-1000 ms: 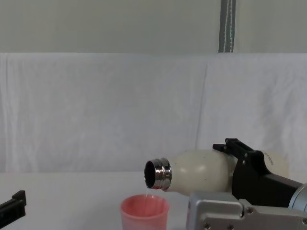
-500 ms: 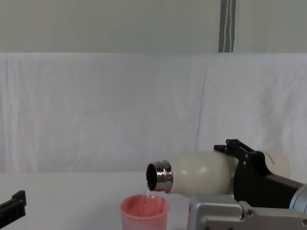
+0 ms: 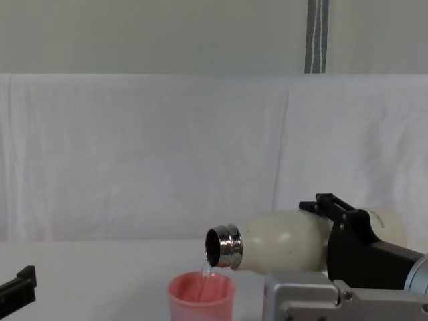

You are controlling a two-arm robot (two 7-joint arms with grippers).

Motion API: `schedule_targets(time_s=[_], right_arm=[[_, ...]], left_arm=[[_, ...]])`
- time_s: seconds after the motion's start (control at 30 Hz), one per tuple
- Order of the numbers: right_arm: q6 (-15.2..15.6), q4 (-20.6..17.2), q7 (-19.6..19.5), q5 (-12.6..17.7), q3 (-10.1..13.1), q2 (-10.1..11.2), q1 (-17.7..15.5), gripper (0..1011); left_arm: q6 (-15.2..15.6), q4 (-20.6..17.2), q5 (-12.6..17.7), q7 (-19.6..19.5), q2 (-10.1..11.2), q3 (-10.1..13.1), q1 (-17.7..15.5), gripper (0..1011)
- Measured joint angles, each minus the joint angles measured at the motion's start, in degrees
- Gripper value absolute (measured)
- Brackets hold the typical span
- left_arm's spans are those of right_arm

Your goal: Grasp the thermos with one hand and pour water into the cup lid.

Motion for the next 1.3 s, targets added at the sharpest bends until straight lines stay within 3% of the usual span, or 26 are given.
schedule_targets(time_s=[1.3], right_arm=[[0.3,-0.5,-0.2,-0.5,0.1,0.2,0.0,950]], left_arm=[[0.0,0.0,0.0,0.0,0.0,0.0,0.0,1001]])
